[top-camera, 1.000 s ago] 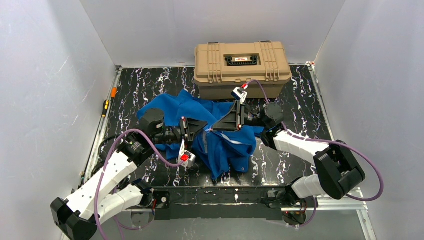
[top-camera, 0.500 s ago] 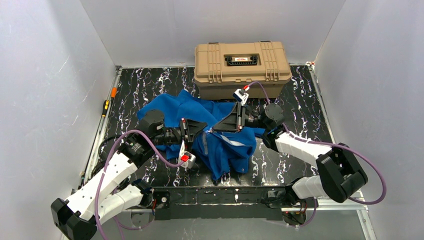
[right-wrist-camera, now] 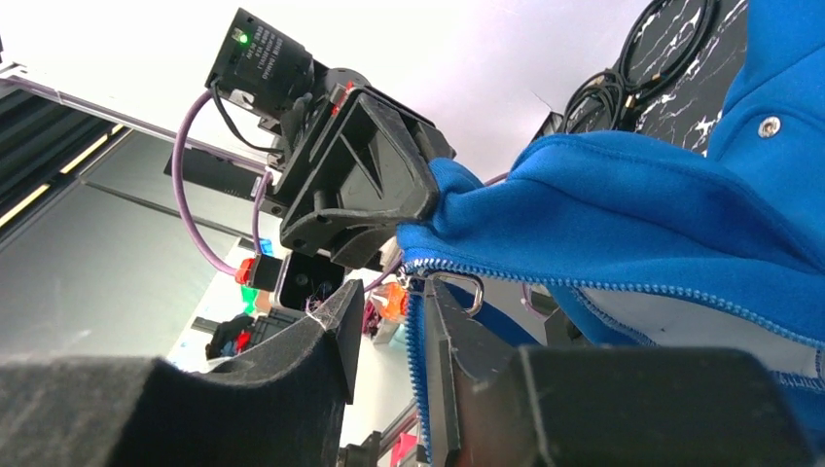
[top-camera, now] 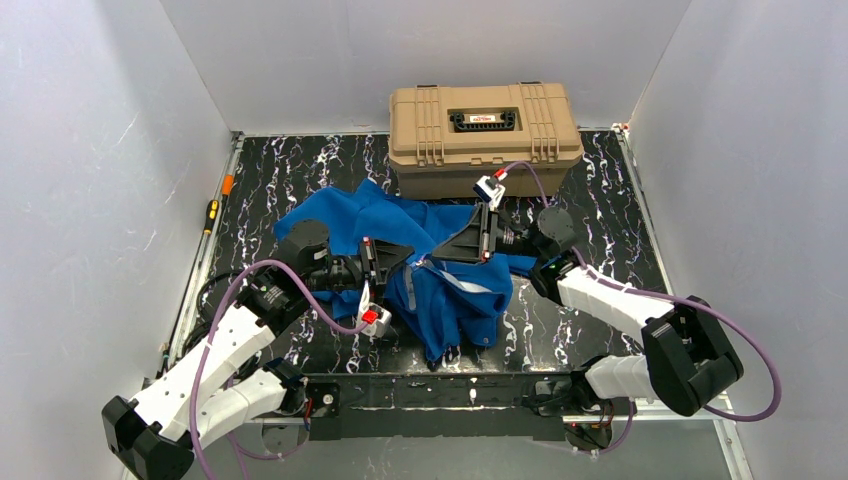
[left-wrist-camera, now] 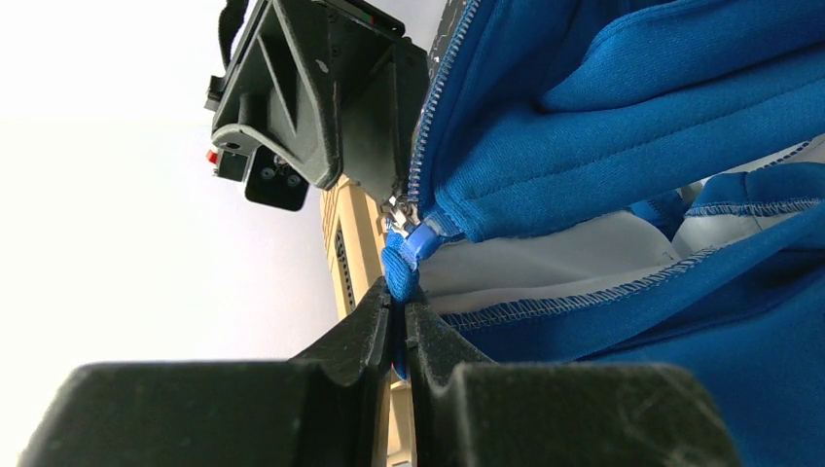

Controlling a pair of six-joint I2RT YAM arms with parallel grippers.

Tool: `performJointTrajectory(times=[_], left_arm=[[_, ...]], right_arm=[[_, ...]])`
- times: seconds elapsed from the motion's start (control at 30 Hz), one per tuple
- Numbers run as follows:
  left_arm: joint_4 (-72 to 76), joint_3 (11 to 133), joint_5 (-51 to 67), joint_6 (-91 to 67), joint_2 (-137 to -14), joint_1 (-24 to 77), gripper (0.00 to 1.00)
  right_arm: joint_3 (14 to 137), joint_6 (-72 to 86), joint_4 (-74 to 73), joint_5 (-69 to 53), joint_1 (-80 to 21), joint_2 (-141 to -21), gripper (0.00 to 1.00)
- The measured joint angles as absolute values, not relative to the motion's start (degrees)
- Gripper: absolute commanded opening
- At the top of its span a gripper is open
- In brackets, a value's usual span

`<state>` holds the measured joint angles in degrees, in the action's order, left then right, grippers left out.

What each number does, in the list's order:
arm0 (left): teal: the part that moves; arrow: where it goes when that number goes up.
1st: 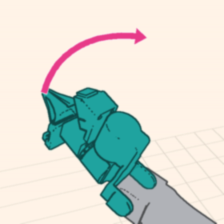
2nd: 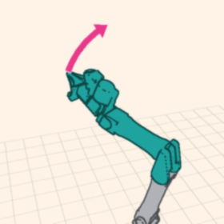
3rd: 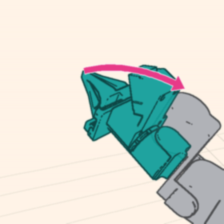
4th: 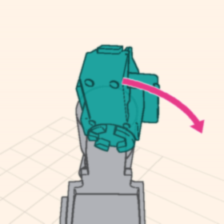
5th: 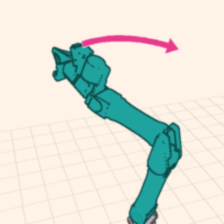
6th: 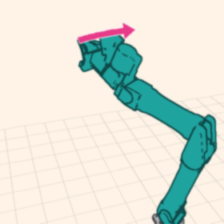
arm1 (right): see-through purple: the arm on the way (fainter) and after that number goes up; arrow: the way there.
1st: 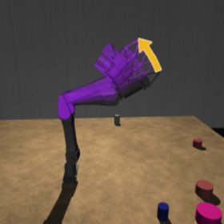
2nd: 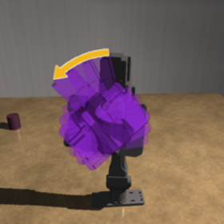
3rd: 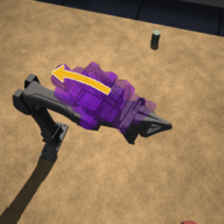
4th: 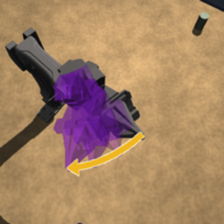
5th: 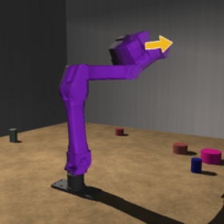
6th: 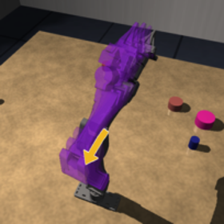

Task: Zip up the jacket
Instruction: Zip the zipper on the jacket.

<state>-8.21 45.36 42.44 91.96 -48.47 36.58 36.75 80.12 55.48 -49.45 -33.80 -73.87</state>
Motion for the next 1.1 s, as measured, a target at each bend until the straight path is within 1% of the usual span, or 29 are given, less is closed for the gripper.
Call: performJointTrajectory(times=[0.1,0.23,0.43,0.63,0.8,0.93,1.1], left_arm=[[-8.21,45.36,42.41,92.01,-48.47,36.58,0.00],[-8.23,45.36,42.41,92.18,-48.47,36.58,0.00],[-8.27,45.36,42.41,92.58,-48.47,36.58,0.00],[-8.29,45.36,42.39,92.88,-48.47,36.58,0.00],[-8.45,45.36,42.37,93.17,-48.47,36.58,0.00],[-8.78,45.36,42.39,93.54,-48.47,36.58,0.00],[-9.23,45.36,42.39,94.11,-48.47,36.58,0.00]], right_arm=[[35.99,79.96,54.89,-49.89,-33.74,-73.87,0.49],[34.30,79.77,53.41,-51.48,-33.58,-73.93,0.58],[33.85,79.92,53.45,-52.90,-33.87,-74.56,0.63],[33.87,87.35,63.68,-52.64,-35.90,-82.04,0.64],[34.02,94.11,73.78,-52.36,-37.19,-86.63,0.60],[34.09,97.34,79.61,-51.83,-37.15,-86.78,0.57],[34.06,98.28,80.55,-50.87,-36.40,-84.58,0.55]])
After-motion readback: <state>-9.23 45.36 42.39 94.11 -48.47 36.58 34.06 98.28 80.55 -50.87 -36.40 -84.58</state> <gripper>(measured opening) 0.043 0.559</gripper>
